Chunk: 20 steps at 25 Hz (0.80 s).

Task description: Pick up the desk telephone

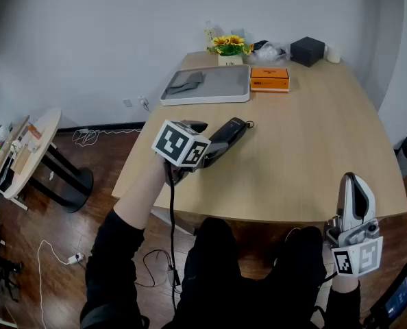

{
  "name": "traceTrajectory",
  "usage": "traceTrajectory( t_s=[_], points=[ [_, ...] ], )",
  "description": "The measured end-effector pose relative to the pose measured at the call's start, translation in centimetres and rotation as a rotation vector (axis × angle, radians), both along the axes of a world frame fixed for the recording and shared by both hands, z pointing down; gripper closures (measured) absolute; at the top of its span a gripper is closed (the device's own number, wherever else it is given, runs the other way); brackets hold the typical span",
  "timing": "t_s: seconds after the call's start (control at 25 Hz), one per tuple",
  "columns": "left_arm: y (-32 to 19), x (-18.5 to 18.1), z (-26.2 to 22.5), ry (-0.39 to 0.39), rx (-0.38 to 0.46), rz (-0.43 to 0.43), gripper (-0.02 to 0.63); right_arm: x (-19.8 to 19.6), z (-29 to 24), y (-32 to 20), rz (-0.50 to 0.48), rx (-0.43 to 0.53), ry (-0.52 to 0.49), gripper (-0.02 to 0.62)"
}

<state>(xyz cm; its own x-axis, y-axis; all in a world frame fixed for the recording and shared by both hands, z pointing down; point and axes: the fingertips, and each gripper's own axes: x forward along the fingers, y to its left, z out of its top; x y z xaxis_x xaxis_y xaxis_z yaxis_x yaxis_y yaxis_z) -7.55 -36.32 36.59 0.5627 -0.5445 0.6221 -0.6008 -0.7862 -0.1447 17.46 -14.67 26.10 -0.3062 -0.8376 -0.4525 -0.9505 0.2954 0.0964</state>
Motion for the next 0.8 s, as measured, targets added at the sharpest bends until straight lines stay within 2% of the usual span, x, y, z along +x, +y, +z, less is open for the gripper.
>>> traceTrajectory(
  t_s=[0.16, 0.28, 0.4, 0.52, 0.64, 0.8],
  points=[
    [-0.4, 0.9, 3.2, -0.161, -0.211, 0.031, 0.281, -0.3, -0.3, 0.6, -0.015, 0.010, 0.008, 0.595],
    [-0.5, 0.8, 5.5, -0.305, -0.298, 0.043, 0.282, -0.7, -0.5, 0.8, -0.031, 0.019, 0.010, 0.595],
    [-0.5, 0.7, 7.1, -0.397, -0.347, 0.063, 0.304, -0.7, -0.7, 0.9, -0.040, 0.028, 0.009, 0.595],
    [-0.6, 0.8, 8.4, -0.433, -0.379, 0.066, 0.305, -0.7, -0.7, 1.0, -0.048, 0.034, 0.001, 0.595],
    [-0.8, 1.1, 8.8, -0.450, -0.357, 0.069, 0.304, -0.8, -0.8, 1.0, -0.056, 0.041, -0.001, 0.595],
    [-0.9, 1.3, 8.5, -0.375, -0.318, 0.061, 0.325, -0.8, -0.7, 0.9, -0.053, 0.041, -0.004, 0.595]
  ],
)
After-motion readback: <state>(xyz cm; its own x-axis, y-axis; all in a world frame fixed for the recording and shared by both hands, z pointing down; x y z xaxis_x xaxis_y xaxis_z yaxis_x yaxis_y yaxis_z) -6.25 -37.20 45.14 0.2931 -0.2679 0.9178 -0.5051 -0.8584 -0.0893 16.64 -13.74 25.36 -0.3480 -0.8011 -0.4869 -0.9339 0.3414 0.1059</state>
